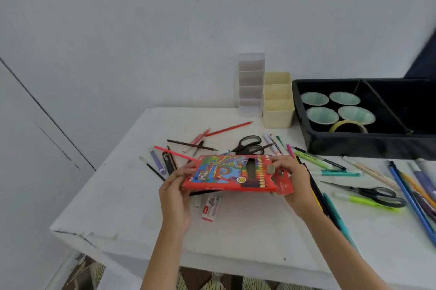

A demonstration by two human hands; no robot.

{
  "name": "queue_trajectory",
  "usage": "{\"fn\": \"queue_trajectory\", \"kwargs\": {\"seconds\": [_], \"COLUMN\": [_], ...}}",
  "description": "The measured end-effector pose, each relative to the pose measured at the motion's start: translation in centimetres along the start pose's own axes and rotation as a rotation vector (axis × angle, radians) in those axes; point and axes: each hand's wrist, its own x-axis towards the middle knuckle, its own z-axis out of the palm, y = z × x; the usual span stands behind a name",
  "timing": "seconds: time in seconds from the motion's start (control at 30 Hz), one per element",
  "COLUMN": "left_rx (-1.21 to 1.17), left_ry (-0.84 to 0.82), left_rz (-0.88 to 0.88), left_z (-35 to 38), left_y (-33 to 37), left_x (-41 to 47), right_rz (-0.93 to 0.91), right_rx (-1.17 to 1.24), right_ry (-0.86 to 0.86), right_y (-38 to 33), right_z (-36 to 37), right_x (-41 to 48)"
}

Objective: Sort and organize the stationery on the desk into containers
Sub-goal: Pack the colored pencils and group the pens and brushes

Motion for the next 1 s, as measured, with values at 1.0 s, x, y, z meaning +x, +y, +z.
{"fn": "queue_trajectory", "kwargs": {"seconds": [1.0], "left_rx": [1.286], "left_ry": [-0.282], "left_rz": [0.387], "left_z": [1.3], "left_y": [-5.6], "left_x": [-9.0], "right_rz": [-0.176], "right_rx": [-0.669], "right_ry": [0.202], "right_y": [2.7], "right_z": [-5.5], "right_x": [-8.2]}}
